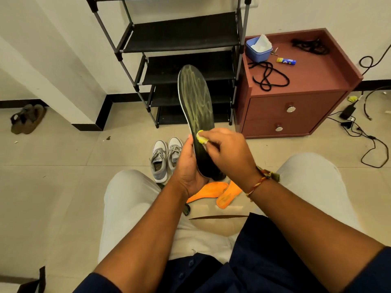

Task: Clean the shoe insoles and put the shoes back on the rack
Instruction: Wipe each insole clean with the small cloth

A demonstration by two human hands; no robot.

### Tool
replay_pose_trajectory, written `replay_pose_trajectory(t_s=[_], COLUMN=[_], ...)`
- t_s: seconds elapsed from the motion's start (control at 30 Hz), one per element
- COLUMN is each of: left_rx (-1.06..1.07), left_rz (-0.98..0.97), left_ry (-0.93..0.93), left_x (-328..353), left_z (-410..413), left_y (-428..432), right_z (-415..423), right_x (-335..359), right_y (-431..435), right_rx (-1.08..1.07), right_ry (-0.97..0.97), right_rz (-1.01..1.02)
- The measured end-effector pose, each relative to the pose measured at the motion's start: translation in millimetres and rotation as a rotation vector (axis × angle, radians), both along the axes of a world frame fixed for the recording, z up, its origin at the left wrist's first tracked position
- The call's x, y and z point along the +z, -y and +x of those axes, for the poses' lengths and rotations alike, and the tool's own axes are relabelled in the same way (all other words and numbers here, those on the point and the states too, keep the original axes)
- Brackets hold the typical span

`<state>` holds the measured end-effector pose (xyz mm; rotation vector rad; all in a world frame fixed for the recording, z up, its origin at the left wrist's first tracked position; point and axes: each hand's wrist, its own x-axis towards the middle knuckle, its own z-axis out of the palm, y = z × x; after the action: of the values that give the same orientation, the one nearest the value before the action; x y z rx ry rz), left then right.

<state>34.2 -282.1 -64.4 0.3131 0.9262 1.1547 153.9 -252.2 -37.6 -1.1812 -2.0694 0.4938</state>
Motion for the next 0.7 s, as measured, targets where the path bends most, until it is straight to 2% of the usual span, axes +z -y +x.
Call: replay_pose_trajectory(t_s=[0.13, 0.33, 0.5, 0.7], left_rx=[0.102, 0.108, 0.067, -0.053], left_rz=[0.018, -0.006, -0.021, 0.049], left_ry=[-0.001, -0.017, -0.027, -0.073], left_x=[6.3, 11.0, 12.2, 14.2], left_z=[-15.3, -10.2, 0.1, 7.4], left_y=[-4.4, -0.5, 1.0, 3.5], right_z=[-12.7, -16.2, -6.1, 12.6], right_x=[-10.5, -7.1, -4.6, 3.8], right_y=[19.3, 23.0, 8.6, -14.8], right_rx=[0.152, 0.149, 0.009, -0.156], right_ry=[0.031, 0.122, 0.157, 0.173], right_rz=[-0.033, 0.073, 0.200, 0.219])
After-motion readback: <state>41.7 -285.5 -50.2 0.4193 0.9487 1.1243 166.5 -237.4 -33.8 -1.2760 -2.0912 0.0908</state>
